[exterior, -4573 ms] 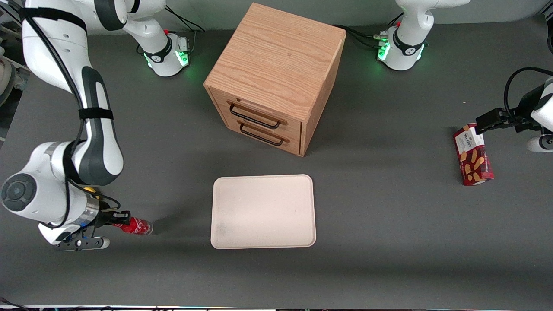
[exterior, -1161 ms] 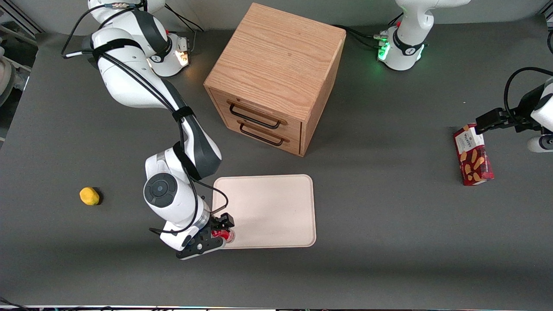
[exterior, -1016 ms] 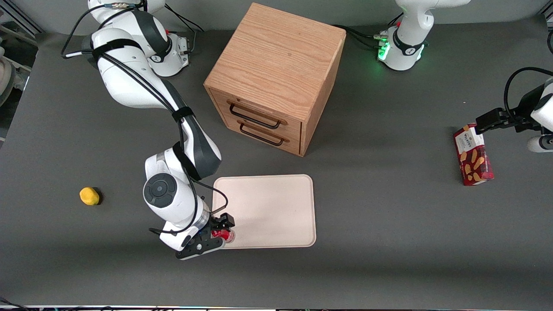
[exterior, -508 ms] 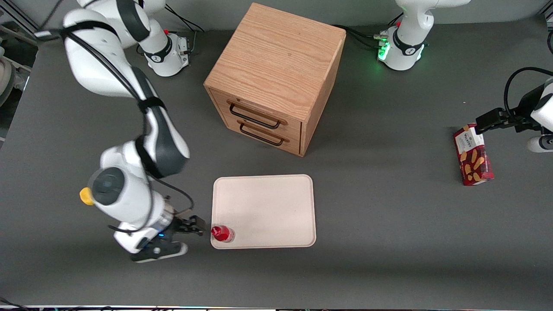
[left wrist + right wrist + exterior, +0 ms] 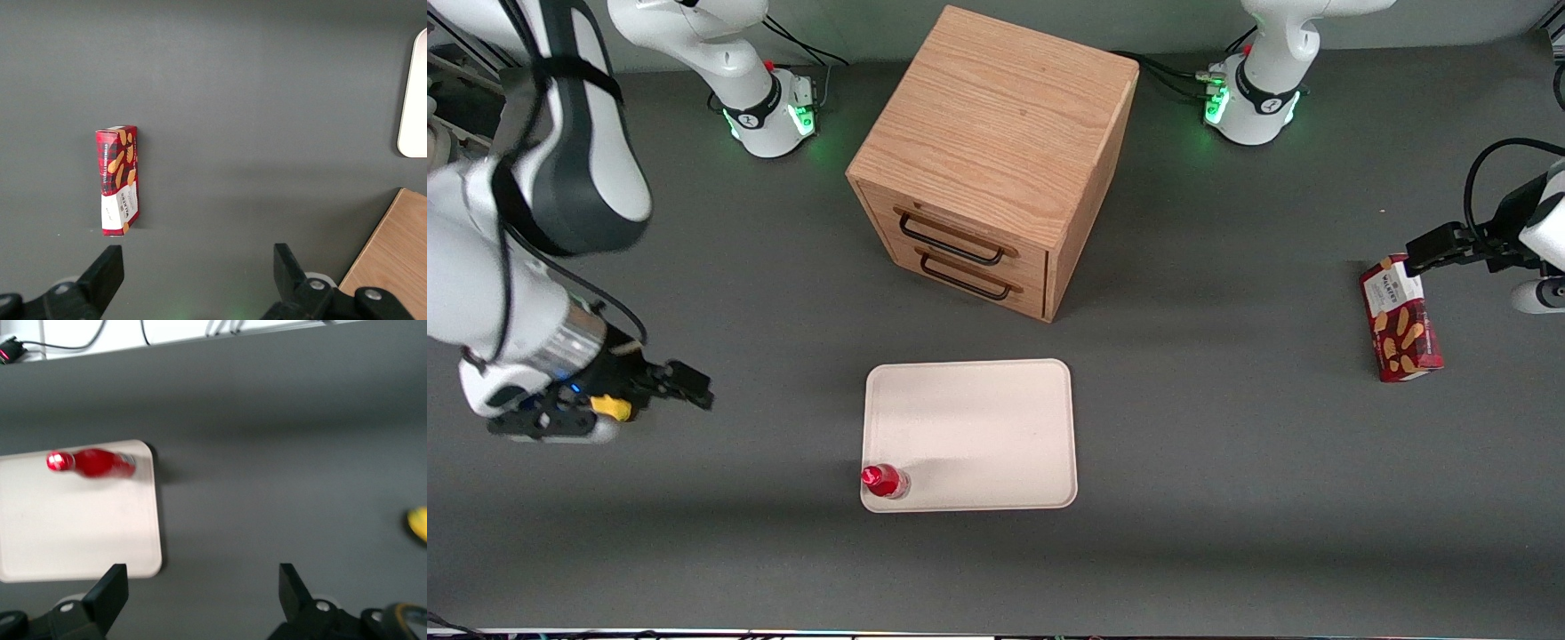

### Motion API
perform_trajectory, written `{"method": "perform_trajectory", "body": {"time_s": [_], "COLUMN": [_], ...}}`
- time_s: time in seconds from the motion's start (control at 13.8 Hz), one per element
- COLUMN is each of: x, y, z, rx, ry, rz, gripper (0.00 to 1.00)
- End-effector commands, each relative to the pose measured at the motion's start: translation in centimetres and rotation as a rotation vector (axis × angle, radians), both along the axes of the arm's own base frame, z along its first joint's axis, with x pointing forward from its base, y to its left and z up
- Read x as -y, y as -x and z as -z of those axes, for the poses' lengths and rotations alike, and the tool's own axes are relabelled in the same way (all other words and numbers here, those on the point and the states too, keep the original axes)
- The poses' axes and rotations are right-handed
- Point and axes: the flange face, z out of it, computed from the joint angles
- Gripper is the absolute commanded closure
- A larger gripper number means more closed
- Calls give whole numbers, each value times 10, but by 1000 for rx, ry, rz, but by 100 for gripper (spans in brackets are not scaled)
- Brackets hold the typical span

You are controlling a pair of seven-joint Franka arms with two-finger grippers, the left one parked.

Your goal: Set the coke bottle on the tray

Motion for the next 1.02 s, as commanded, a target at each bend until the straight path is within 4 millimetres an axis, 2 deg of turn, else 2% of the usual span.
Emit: {"method": "perform_trajectory", "body": {"time_s": [0.0, 0.15, 0.29, 0.36, 0.58, 0.94], "x": [12, 21, 29, 35, 34, 37], "y": [57, 74, 81, 80, 72, 71], "z": [-29, -47, -54, -56, -61, -71], "rx": [-58, -81, -104, -102, -94, -151], "ry": [-14, 64, 67, 66, 72, 83], "rz": [9, -4, 9, 20, 25, 28], "gripper": [0, 0, 0, 0, 0, 0]}}
